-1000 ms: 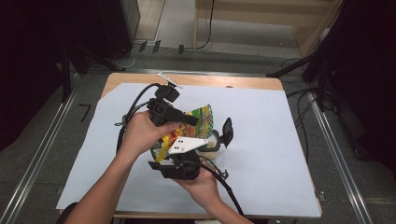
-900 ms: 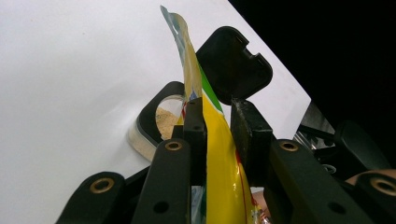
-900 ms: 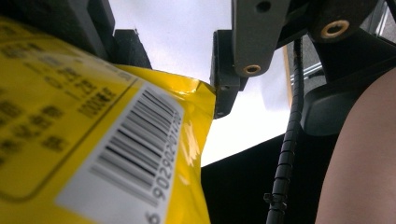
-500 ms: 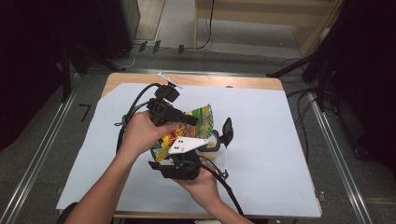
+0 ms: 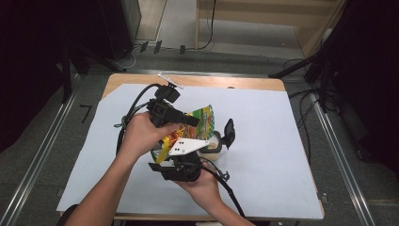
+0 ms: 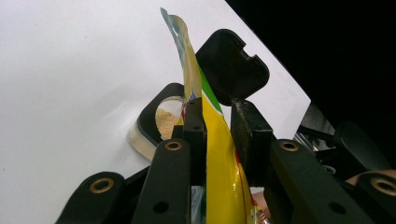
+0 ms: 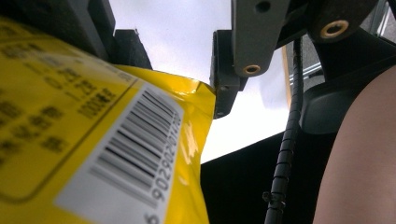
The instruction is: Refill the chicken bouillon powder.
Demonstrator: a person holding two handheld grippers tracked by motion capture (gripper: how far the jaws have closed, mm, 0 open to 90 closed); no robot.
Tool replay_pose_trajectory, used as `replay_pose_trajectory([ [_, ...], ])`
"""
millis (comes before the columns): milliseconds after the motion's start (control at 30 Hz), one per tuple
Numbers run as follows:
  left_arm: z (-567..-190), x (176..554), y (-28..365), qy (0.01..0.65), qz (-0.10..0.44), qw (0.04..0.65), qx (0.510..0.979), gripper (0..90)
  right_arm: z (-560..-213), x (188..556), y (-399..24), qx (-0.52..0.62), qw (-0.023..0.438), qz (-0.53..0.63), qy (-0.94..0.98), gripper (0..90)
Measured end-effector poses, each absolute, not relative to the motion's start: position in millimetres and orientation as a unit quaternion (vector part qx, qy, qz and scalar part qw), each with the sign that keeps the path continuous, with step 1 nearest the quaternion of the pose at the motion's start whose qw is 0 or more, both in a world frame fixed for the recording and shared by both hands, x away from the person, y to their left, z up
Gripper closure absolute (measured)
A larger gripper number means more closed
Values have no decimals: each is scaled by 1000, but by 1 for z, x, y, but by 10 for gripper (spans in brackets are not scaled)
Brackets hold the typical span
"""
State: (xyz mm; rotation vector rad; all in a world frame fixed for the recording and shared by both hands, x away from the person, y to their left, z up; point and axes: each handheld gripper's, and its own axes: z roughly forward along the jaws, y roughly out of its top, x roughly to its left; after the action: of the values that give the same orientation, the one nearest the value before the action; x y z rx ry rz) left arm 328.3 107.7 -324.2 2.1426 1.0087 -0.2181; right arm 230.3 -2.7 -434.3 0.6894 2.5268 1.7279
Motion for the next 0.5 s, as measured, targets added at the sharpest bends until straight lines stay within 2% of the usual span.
replay_pose_trajectory([
  [500,-318,321,111,391,-66,382,835,772,-431,230,0,206,13,554,806,632],
])
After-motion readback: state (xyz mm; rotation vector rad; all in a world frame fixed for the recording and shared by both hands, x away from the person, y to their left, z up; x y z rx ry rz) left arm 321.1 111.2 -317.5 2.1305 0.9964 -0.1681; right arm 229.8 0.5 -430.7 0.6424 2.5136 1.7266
